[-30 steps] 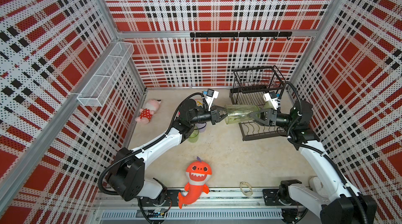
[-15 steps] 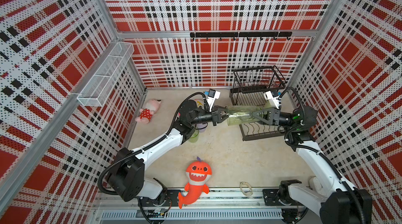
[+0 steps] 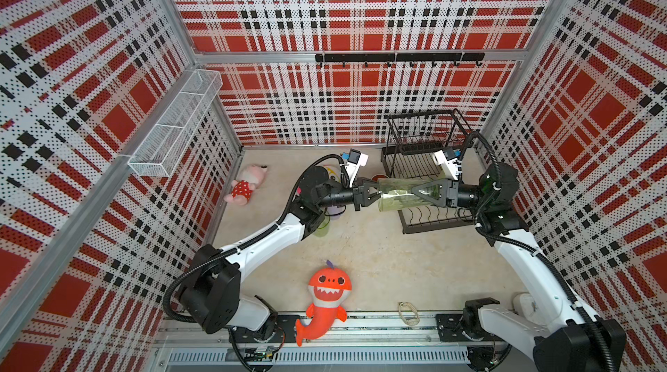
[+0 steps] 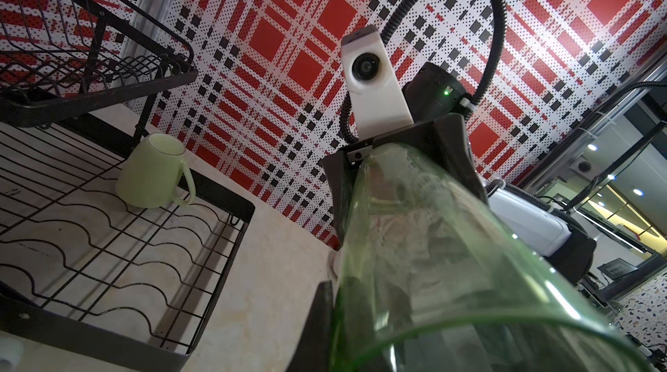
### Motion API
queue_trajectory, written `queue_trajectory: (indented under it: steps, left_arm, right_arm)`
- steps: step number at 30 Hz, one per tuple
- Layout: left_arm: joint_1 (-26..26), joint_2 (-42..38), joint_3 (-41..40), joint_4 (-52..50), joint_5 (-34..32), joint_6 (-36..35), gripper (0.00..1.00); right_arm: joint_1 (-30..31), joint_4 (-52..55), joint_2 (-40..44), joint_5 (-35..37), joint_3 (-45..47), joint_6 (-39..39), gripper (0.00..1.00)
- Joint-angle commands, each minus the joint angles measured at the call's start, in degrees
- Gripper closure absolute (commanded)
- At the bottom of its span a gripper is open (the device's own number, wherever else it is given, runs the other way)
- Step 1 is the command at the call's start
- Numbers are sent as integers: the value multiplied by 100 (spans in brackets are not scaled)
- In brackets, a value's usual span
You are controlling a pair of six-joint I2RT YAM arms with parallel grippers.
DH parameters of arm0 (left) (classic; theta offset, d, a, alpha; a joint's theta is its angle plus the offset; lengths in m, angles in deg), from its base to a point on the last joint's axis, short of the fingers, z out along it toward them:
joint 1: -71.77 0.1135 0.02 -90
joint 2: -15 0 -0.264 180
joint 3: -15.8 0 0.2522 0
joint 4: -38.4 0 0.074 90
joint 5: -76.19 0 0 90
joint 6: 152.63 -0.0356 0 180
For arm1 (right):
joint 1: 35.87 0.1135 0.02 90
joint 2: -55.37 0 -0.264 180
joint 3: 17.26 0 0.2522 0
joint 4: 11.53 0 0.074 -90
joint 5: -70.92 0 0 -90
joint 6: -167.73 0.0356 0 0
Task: Load cups into a dish rack
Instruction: Place the cup upside down at the dish rack.
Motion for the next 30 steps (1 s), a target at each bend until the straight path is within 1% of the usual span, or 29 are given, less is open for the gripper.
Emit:
queue_trajectory:
  steps: [1, 4, 6, 8, 11, 15, 17, 19, 20, 23, 25, 28, 30]
  left_arm:
    - [-12, -1, 114, 111, 85, -82, 100]
    - [44, -15, 94, 93, 86, -67, 95]
    - [80, -23, 63, 65, 43, -77, 90]
    - [98, -29, 75, -18, 8, -123, 81]
    - [107, -25, 69, -121, -26, -211, 62]
    - [156, -58, 11, -253, -127, -334, 54]
    - [232, -102, -40, -340, -220, -401, 45]
    - [325, -141, -104, -473, -334, -505, 38]
    - [378, -166, -151, -584, -409, -612, 37]
    - [523, -207, -256, -1114, -739, -1088, 37]
    - [576, -230, -243, -1543, -1016, -1398, 37]
    - [606, -323, -188, -1982, -1396, -1681, 36]
    - [637, -395, -169, -2130, -1562, -1908, 36]
  right_arm:
    - [51, 76, -9, 14, -42, -162, 31]
    - [55, 65, -12, 27, -36, -153, 35]
    - [54, 40, -12, 43, -33, -134, 37]
    - [54, 29, -1, 65, -20, -118, 38]
    - [50, 29, -1, 98, -33, -125, 38]
    - [50, 72, -28, 128, -51, -168, 39]
    - [41, 288, -57, 176, -105, -344, 40]
    - [-6, 776, -96, 258, -236, -729, 40]
    - [-56, 1143, -121, 353, -341, -1021, 40]
    - [-242, 2283, -239, 648, -641, -1923, 39]
    - [-420, 2890, -352, 863, -780, -2379, 40]
    - [-654, 3856, -528, 1319, -1048, -3258, 40]
    - [-760, 4460, -653, 1776, -1264, -3763, 39]
